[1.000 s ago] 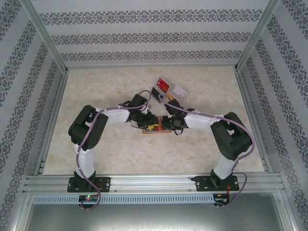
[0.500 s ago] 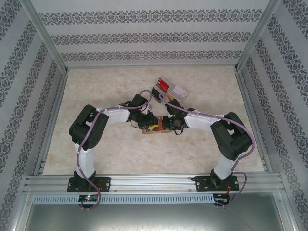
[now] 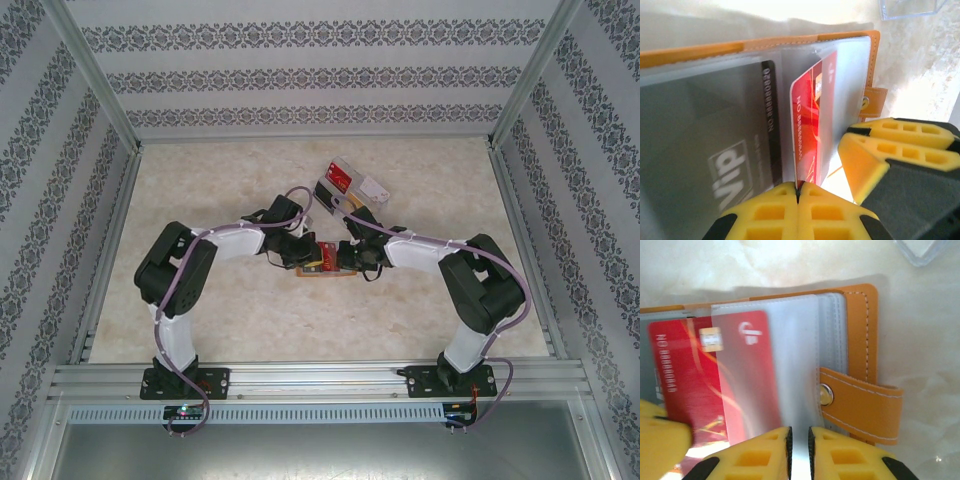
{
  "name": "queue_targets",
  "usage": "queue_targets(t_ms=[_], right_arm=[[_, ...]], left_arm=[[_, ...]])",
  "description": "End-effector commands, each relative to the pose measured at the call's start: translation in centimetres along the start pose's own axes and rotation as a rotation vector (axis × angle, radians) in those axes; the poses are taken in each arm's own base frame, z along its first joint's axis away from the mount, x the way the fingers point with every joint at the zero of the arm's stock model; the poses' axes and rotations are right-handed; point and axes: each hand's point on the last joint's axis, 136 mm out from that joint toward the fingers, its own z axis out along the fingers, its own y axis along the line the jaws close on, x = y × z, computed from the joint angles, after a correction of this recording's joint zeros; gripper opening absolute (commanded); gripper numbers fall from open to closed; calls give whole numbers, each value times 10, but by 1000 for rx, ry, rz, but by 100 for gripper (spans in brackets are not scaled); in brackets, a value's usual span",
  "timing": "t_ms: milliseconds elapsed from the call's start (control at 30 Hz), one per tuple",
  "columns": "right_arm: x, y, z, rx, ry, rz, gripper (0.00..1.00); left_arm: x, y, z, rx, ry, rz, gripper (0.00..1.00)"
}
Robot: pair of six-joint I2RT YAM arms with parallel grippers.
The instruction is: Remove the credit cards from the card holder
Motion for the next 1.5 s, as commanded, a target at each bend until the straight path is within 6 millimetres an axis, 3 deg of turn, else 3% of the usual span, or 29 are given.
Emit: queue_targets(t_ms=[0, 100, 267, 433, 800, 967, 1167, 1467], right_arm=[[2, -3, -8, -10, -2, 18, 20], [-7, 7, -20, -58, -43, -3, 23], [-28, 37, -55, -221, -152, -17, 39], [-48, 62, -87, -376, -215, -6, 56], [-78, 114, -132, -719, -177, 29, 72], [-89, 134, -146, -841, -144, 45, 70], [-100, 143, -162, -910, -162, 47, 60], [-95, 141, -172, -954, -166, 64, 42]], left_arm=[[8, 20, -21, -91, -17, 28, 0], [9, 23, -37, -123, -45, 65, 0], [1, 15, -70, -121, -127, 98, 0], [-14, -23, -104, -37, -218, 162, 0], [-36, -93, -158, 336, -323, 125, 0], [-38, -114, -176, 464, -337, 103, 0], [-35, -128, -188, 547, -331, 96, 0], [-34, -126, -194, 580, -341, 68, 0]])
